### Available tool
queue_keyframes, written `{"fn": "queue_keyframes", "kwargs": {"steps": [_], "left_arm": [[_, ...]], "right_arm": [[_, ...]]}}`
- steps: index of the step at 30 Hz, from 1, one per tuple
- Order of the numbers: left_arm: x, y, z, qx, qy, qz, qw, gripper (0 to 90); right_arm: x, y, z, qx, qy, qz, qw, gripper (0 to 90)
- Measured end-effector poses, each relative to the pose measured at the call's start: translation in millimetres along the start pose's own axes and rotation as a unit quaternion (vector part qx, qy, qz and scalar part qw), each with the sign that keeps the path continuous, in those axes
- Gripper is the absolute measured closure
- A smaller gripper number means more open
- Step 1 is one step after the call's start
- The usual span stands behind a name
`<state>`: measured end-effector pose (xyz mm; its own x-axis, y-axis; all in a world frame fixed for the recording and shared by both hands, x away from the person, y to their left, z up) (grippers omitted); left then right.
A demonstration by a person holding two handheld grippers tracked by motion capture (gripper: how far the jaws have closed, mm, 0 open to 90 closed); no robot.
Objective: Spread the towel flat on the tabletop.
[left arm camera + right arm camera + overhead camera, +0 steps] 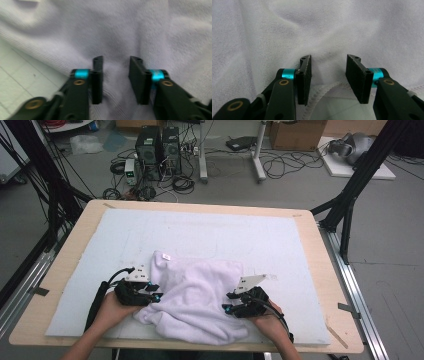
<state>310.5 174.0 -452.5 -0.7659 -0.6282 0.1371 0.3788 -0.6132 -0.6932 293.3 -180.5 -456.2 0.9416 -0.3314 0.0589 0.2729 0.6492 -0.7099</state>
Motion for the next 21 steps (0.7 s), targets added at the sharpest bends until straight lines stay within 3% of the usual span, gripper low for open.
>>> {"fn": "queue_keyframes", "kwargs": {"steps": [1,5,10,17,20,21], "left_arm": [[0.1,-0.4,0.5,-0.003,0.0,-0.005,1.0,81.9],[2.5,-2.7,-0.3,-0.01,0.004,-0.008,0.9999,86.7],[6.4,-15.8,-5.0,-0.003,0.007,-0.01,0.9999,87.6],[19.2,-40.8,-14.1,0.01,0.016,-0.02,0.9996,87.8],[17.9,-44.3,-13.1,0.015,0.019,-0.021,0.9995,85.4],[14.8,-44.9,-10.4,0.02,0.014,-0.02,0.9995,80.5]], "right_arm": [[-0.6,-1.5,-1.5,0.004,-0.001,0.004,1.0,76.3],[-1.3,-2.9,-2.7,0.007,0.002,0.016,0.9998,86.3],[-8.4,-11.0,-4.9,0.001,-0.004,0.018,0.9998,87.3],[-25.4,-29.7,-11.4,0.015,-0.001,0.033,0.9993,87.2],[-25.8,-34.0,-10.7,0.021,-0.004,0.038,0.9991,80.4],[-23.0,-36.1,-9.0,0.023,-0.003,0.037,0.999,76.7]]}}
Point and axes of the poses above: each handheld gripper's, and its own axes: y roughly forward along the jaws, z roughly out of its top, x roughly to its right, the point moved 2 cm from there along y, roughly forward along the jaws, and after that the axes turned 8 degrees about -y, right-handed, at the moved point
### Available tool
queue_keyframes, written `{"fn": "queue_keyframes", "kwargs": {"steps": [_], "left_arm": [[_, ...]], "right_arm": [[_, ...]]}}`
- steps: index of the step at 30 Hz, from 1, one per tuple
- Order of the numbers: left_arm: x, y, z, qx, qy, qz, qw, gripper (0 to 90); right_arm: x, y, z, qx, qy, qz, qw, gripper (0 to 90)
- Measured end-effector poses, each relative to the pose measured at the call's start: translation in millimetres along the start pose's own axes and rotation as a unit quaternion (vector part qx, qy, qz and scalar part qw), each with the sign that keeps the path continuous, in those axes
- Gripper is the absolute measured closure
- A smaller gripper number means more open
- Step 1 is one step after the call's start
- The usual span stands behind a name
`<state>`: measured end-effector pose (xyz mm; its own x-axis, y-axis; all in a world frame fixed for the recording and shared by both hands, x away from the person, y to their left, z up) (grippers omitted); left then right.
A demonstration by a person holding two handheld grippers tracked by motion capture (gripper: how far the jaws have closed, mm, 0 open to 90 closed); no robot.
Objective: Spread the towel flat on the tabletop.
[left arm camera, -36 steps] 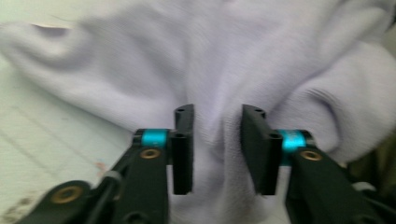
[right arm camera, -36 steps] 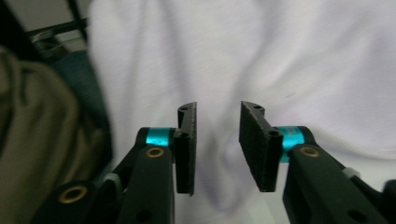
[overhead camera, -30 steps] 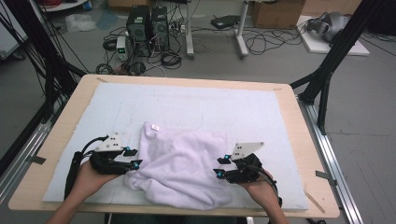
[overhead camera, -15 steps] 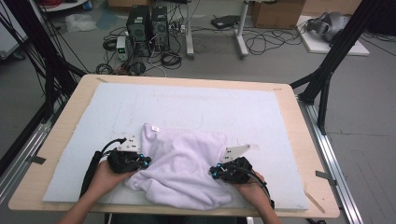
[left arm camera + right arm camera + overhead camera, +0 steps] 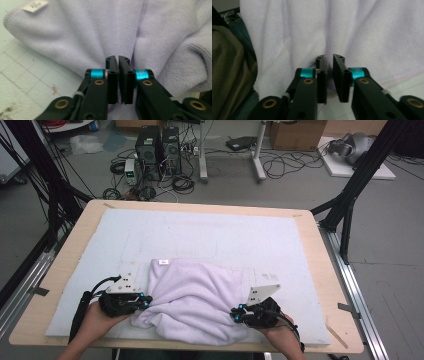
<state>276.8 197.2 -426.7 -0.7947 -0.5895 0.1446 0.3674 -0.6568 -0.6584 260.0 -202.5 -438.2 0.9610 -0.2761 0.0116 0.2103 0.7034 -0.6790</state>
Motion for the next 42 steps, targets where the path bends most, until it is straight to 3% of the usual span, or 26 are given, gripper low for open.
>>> {"fn": "queue_keyframes", "kwargs": {"steps": [3,6,9,12,16,18,19,20,21,22,25,28,34,37,39,41,42], "left_arm": [[-10.3,0.1,10.6,0.014,-0.007,0.013,0.9998,67.5],[-24.7,5.4,23.6,0.026,-0.017,0.028,0.9991,63.8],[-39.8,16.4,31.4,0.025,-0.03,0.049,0.998,62.8],[-56.0,31.1,32.2,0.014,-0.056,0.085,0.9947,53.5],[-75.0,43.7,28.5,0.014,-0.099,0.115,0.9883,47.3],[-79.7,49.4,27.9,0.014,-0.108,0.114,0.9875,47.3],[-80.8,53.4,27.6,0.007,-0.108,0.113,0.9877,48.3],[-80.9,56.5,27.5,0.007,-0.103,0.109,0.9887,57.6],[-80.4,56.6,28.0,0.012,-0.101,0.101,0.9897,57.6],[-78.6,57.4,28.8,0.01,-0.093,0.089,0.9917,70.7],[-75.4,57.2,31.1,0.004,-0.078,0.088,0.9931,85.1],[-77.3,51.8,32.5,0.008,-0.083,0.092,0.9923,86.6],[-81.3,34.0,50.6,0.038,-0.082,0.1,0.9908,86.7],[-86.5,25.1,68.7,0.053,-0.076,0.11,0.9896,86.9],[-94.4,19.2,89.6,0.057,-0.067,0.126,0.9881,86.9],[-102.1,15.3,112.0,0.072,-0.063,0.141,0.9853,87.0],[-108.1,13.7,130.3,0.085,-0.059,0.154,0.9827,86.9]], "right_arm": [[16.8,-5.3,9.5,0.016,0.005,-0.015,0.9997,68.1],[38.1,-5.5,17.2,0.02,0.006,-0.04,0.999,64.1],[64.1,-1.8,23.0,0.026,0.026,-0.063,0.9973,60.7],[86.3,7.7,24.1,0.018,0.027,-0.093,0.9952,53.1],[101.4,18.4,16.7,0.007,0.042,-0.093,0.9948,49.7],[109.1,27.2,11.3,0.0,0.052,-0.087,0.9948,49.2],[110.8,29.8,10.0,-0.004,0.054,-0.086,0.9948,49.8],[113.7,36.1,7.9,-0.003,0.06,-0.077,0.9952,56.5],[113.7,36.1,7.9,-0.003,0.06,-0.077,0.9952,56.5],[113.5,37.3,7.9,-0.003,0.063,-0.072,0.9954,61.7],[111.6,40.5,8.9,0.001,0.065,-0.044,0.9969,79.7],[111.7,36.1,10.2,0.0,0.066,-0.034,0.9972,86.8],[117.2,10.1,27.4,-0.006,0.051,-0.049,0.9975,87.6],[128.0,-8.1,45.4,0.006,0.041,-0.068,0.9969,87.9],[134.7,-13.6,52.7,0.002,0.035,-0.077,0.9964,87.9],[149.4,-23.7,67.0,0.006,0.032,-0.098,0.9947,88.1],[156.0,-27.7,73.4,0.007,0.033,-0.108,0.9936,88.1]]}}
Point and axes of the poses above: each handheld gripper's, and its own axes: y roughly forward along the jaws, z roughly out of its top, x roughly to its right, the point moved 2 cm from there along y, roughly forward along the jaws, and after that the axes turned 8 degrees about -y, right-handed, at the moved point
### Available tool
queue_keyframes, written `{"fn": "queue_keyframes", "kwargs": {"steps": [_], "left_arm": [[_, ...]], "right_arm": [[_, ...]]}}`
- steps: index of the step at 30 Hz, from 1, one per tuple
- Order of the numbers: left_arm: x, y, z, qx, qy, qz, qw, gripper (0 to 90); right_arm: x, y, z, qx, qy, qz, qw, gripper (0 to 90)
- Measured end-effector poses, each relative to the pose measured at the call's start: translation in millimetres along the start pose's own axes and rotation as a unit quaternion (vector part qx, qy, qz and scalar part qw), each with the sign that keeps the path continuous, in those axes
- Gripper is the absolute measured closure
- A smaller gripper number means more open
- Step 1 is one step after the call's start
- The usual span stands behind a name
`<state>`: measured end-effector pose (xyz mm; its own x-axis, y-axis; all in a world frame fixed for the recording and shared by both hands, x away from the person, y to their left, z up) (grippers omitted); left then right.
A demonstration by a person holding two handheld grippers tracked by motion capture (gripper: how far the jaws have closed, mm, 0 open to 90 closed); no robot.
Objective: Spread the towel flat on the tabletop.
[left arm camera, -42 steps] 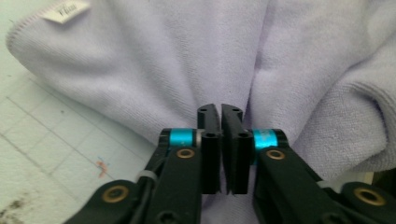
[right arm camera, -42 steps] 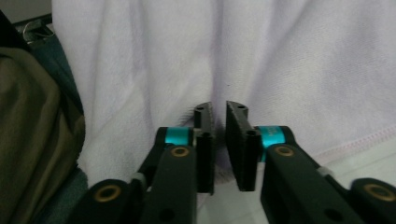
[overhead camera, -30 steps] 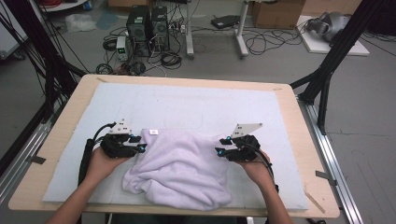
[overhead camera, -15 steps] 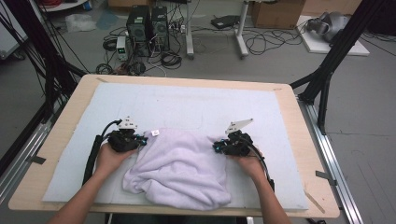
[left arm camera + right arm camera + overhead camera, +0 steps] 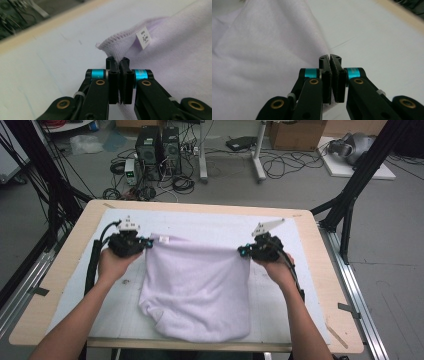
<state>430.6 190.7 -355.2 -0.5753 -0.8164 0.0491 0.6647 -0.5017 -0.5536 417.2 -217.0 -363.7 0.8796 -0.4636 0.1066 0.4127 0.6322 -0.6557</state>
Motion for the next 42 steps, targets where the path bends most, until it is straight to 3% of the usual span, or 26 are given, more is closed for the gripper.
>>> {"fn": "queue_keyframes", "kwargs": {"steps": [1,2,3,4,5,6,9,11,12,16,22,24,26,28,32,36,38,40,42], "left_arm": [[-1.6,1.7,7.1,0.006,0.002,0.007,1.0,86.6],[-6.3,7.8,22.3,0.018,0.007,0.032,0.9993,84.2],[-11.9,15.7,32.3,0.014,-0.005,0.065,0.9977,72.9],[-15.7,19.9,34.8,0.01,-0.02,0.067,0.9975,59.1],[-20.1,24.9,34.1,0.004,-0.042,0.047,0.998,56.2],[-21.1,27.6,30.6,-0.001,-0.05,0.04,0.998,55.8],[-17.7,31.0,11.8,-0.02,-0.032,0.022,0.9991,53.4],[-16.6,31.1,-5.2,-0.029,-0.041,0.004,0.9987,52.4],[-15.2,30.6,-16.3,-0.032,-0.048,-0.009,0.9983,52.0],[-5.4,24.8,-49.6,-0.052,-0.029,-0.033,0.9977,51.0],[17.3,3.1,-85.6,-0.052,-0.014,-0.068,0.9962,50.5],[25.5,-5.9,-94.5,-0.05,-0.007,-0.082,0.9954,50.5],[33.8,-14.6,-102.7,-0.048,-0.006,-0.1,0.9938,50.1],[42.6,-21.5,-110.7,-0.052,0.001,-0.113,0.9922,50.0],[58.1,-31.3,-124.9,-0.059,0.019,-0.14,0.9882,49.1],[72.4,-31.6,-134.3,-0.077,0.042,-0.161,0.983,49.0],[78.4,-28.0,-136.2,-0.084,0.055,-0.162,0.9816,51.8],[81.6,-22.7,-136.8,-0.094,0.064,-0.164,0.9799,57.1],[83.8,-19.7,-136.1,-0.091,0.065,-0.16,0.9807,63.2]], "right_arm": [[12.7,-3.1,11.6,0.007,0.004,-0.022,0.9997,87.9],[17.8,-3.9,16.0,0.009,0.008,-0.034,0.9993,85.5],[30.7,-4.7,24.9,0.02,0.018,-0.072,0.9971,75.6],[42.2,-2.9,28.4,0.027,0.034,-0.108,0.9932,68.4],[47.4,-0.4,27.9,0.028,0.05,-0.108,0.9925,66.4],[51.3,4.6,24.1,0.027,0.067,-0.104,0.9919,64.4],[46.9,18.0,11.7,0.001,0.077,-0.066,0.9948,59.5],[34.7,23.6,0.7,-0.005,0.051,-0.07,0.9962,59.6],[29.0,25.5,-5.2,-0.005,0.055,-0.061,0.9966,59.1],[2.2,27.4,-23.9,-0.005,0.048,-0.03,0.9984,56.3],[-44.9,19.5,-38.7,0.01,0.015,0.008,0.9998,53.7],[-56.9,17.7,-40.5,0.007,0.013,0.024,0.9996,51.3],[-71.8,15.5,-40.0,-0.014,0.002,0.046,0.9988,50.3],[-86.3,10.2,-43.0,0.019,-0.022,0.04,0.9988,52.2],[-105.4,8.9,-57.3,0.023,-0.016,0.063,0.9976,50.5],[-121.4,14.2,-72.9,0.022,-0.021,0.087,0.9958,49.8],[-127.1,17.9,-77.7,0.015,-0.021,0.096,0.9951,50.6],[-132.4,24.1,-82.7,-0.006,-0.029,0.102,0.9943,55.9],[-135.8,26.6,-84.9,-0.008,-0.038,0.093,0.9949,62.6]]}}
Point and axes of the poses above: each handheld gripper's, and its own axes: y roughly forward along the jaws, z roughly out of its top, x roughly to its right, the point moved 2 cm from there along y, roughly forward along the jaws, and after that the axes turned 8 degrees about -y, right-handed, at the moved point
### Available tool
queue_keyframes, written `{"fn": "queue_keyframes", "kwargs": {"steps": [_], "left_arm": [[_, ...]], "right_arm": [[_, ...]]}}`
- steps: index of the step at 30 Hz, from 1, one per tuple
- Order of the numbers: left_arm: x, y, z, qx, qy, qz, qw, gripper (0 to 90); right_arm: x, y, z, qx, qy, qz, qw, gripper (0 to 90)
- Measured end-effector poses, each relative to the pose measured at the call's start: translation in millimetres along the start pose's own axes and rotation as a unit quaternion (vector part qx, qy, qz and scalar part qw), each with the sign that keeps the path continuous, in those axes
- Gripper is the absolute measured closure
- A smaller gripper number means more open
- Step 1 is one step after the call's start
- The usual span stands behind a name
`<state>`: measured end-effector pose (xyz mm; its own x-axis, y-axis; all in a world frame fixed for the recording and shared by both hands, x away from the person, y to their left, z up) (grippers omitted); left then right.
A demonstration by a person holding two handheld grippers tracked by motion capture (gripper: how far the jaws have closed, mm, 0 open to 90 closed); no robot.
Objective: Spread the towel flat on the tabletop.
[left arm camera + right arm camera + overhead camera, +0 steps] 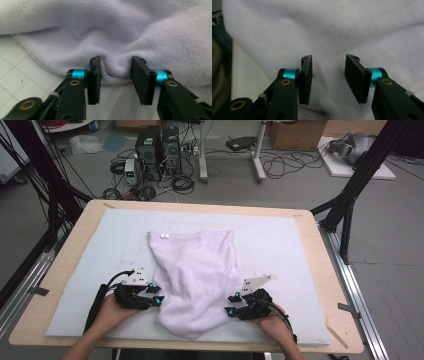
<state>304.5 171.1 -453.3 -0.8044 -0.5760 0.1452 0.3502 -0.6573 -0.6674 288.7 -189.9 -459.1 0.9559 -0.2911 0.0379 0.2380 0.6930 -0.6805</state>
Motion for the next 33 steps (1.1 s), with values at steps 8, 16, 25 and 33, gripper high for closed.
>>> {"fn": "queue_keyframes", "kwargs": {"steps": [8,16,25,33], "left_arm": [[-0.7,-3.1,4.0,0.008,-0.011,0.01,0.9999,83.1],[-6.1,-49.1,14.8,0.067,-0.029,0.018,0.9972,83.5],[-34.4,-39.7,35.6,0.074,-0.063,0.064,0.9933,83.6],[-58.8,15.0,39.0,0.03,-0.086,0.084,0.9923,82.4]], "right_arm": [[0.8,-1.3,2.6,-0.003,0.003,0.01,0.9999,87.9],[10.0,-32.8,15.8,0.045,0.01,-0.01,0.9989,88.7],[58.6,-37.0,29.8,0.025,0.035,-0.075,0.9963,88.7],[98.0,4.9,7.9,0.007,0.109,-0.051,0.9927,87.9]]}}
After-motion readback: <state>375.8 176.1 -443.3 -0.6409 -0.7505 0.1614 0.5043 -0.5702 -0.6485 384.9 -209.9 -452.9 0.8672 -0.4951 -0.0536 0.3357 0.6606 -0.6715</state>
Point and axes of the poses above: each handheld gripper's, and its own axes: y roughly forward along the jaws, z roughly out of its top, x roughly to its right, the point moved 2 cm from there along y, roughly forward along the jaws, and after that the axes turned 8 degrees about -y, right-handed, at the moved point
